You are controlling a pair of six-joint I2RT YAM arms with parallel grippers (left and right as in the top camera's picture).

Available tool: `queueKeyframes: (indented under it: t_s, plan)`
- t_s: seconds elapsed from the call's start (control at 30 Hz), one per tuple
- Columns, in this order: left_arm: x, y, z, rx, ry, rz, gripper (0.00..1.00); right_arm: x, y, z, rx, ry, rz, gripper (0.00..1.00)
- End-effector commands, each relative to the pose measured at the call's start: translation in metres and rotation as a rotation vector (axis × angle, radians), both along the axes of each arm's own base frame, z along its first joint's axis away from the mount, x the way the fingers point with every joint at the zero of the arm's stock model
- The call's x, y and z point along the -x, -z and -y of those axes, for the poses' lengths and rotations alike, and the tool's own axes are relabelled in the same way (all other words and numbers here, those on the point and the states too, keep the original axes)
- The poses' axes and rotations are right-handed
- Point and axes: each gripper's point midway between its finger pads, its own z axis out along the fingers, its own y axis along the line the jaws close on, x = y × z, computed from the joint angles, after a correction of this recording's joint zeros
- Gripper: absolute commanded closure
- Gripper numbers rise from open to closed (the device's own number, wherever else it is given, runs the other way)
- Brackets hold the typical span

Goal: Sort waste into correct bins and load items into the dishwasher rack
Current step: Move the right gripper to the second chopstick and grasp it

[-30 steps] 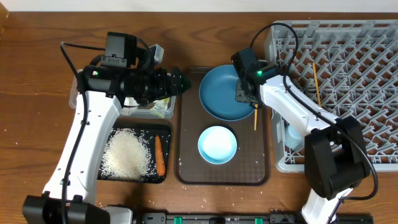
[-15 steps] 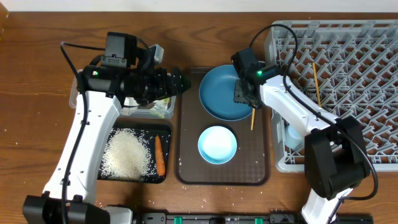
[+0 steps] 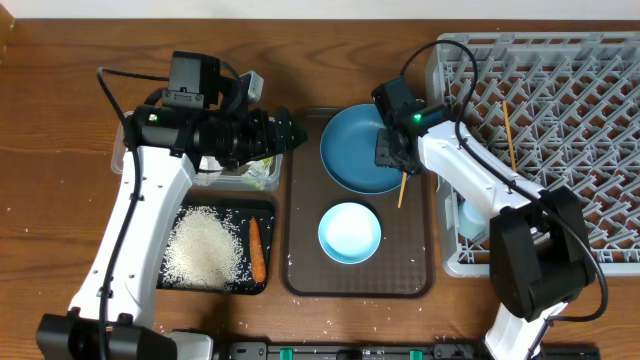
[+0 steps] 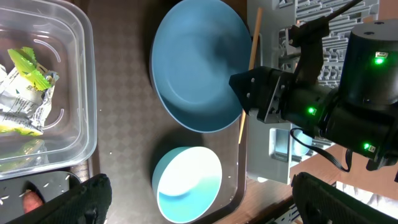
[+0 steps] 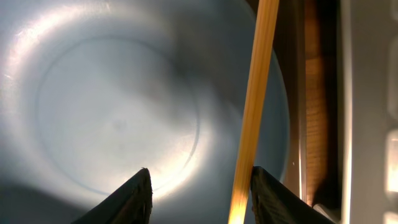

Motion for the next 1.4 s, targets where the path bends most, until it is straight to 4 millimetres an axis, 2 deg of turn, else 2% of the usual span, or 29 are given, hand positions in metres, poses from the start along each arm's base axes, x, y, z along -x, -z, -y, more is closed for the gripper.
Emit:
queueKeyframes:
  t_s: [0.0, 0.83, 1.0, 1.23, 1.37]
  plan:
    - [-0.002, -0.001, -0.001, -0.012, 0.001, 0.01, 0.05, 0.002, 0.006, 0.004, -0.003, 0.019, -0.018, 0.5]
    - [-0.002, -0.001, -0.001, -0.012, 0.001, 0.01, 0.05, 0.004, 0.009, 0.017, 0.028, 0.064, -0.029, 0.62]
    - [-0.002, -0.001, -0.001, -0.012, 0.001, 0.01, 0.05, 0.005, 0.01, 0.02, 0.031, 0.069, -0.036, 0.76]
    - [-0.002, -0.001, -0.001, -0.012, 0.002, 0.01, 0.05, 0.007, 0.015, 0.021, 0.027, 0.087, -0.036, 0.8]
    - [-0.002, -0.001, -0.001, -0.012, 0.001, 0.01, 0.05, 0.004, 0.014, 0.02, 0.022, 0.084, -0.025, 0.91]
